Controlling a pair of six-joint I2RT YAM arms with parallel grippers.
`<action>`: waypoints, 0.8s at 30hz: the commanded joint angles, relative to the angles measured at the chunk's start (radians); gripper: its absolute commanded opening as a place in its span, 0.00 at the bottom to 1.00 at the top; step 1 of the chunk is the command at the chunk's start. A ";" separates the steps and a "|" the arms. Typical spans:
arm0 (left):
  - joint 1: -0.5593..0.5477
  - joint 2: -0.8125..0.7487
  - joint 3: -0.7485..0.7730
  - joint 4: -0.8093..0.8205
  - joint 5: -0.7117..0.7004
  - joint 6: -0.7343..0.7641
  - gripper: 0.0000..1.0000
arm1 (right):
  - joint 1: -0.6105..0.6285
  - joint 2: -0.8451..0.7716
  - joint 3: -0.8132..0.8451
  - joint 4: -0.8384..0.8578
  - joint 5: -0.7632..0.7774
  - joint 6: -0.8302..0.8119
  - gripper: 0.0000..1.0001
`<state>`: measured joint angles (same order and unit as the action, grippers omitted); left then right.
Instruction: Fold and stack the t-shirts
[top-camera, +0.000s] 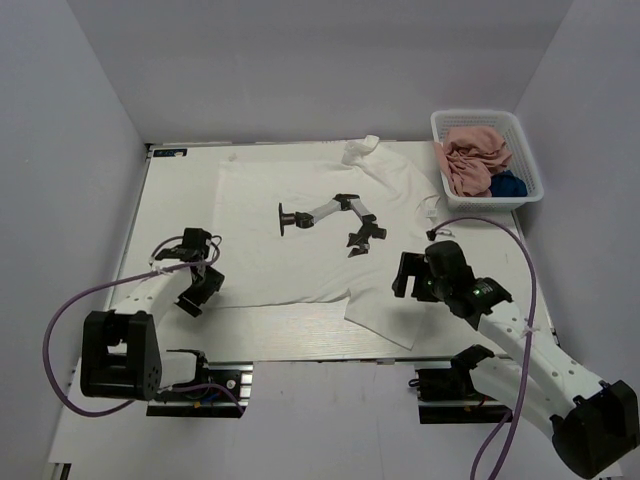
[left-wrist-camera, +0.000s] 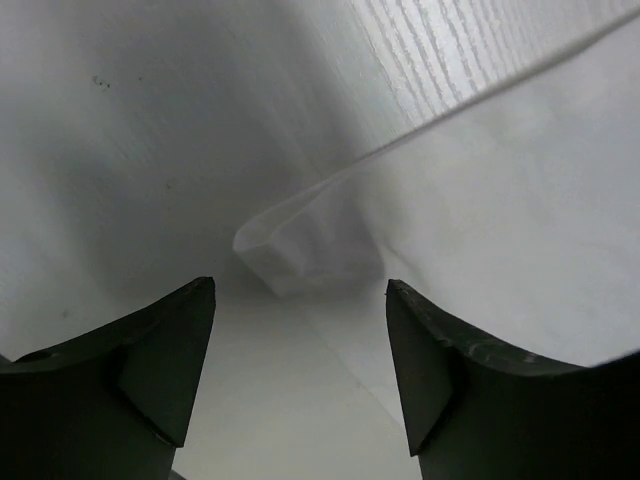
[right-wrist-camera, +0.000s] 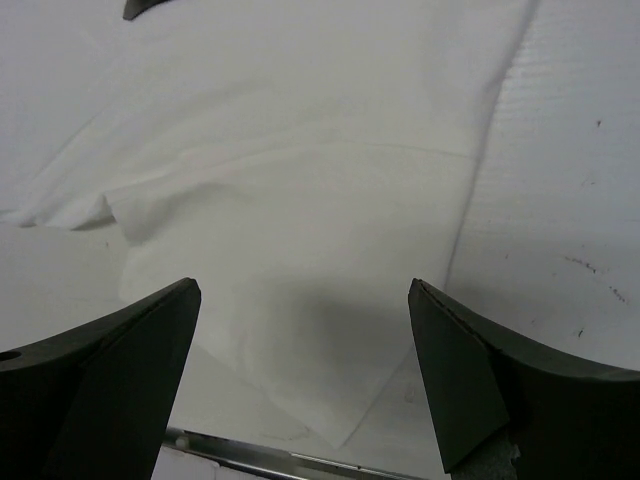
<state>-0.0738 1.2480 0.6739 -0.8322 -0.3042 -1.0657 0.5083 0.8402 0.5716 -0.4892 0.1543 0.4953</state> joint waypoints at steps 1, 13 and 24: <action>0.005 0.030 -0.031 0.068 -0.023 -0.036 0.76 | 0.025 -0.001 -0.021 -0.052 0.010 0.031 0.90; 0.005 0.041 -0.051 0.079 -0.030 -0.057 0.00 | 0.286 0.091 -0.015 -0.190 0.008 0.138 0.87; 0.005 0.011 -0.010 0.041 -0.050 -0.048 0.00 | 0.567 0.312 0.017 -0.198 0.151 0.279 0.87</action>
<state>-0.0738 1.2892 0.6411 -0.7650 -0.3164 -1.1149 1.0397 1.1255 0.5552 -0.6796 0.2375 0.7132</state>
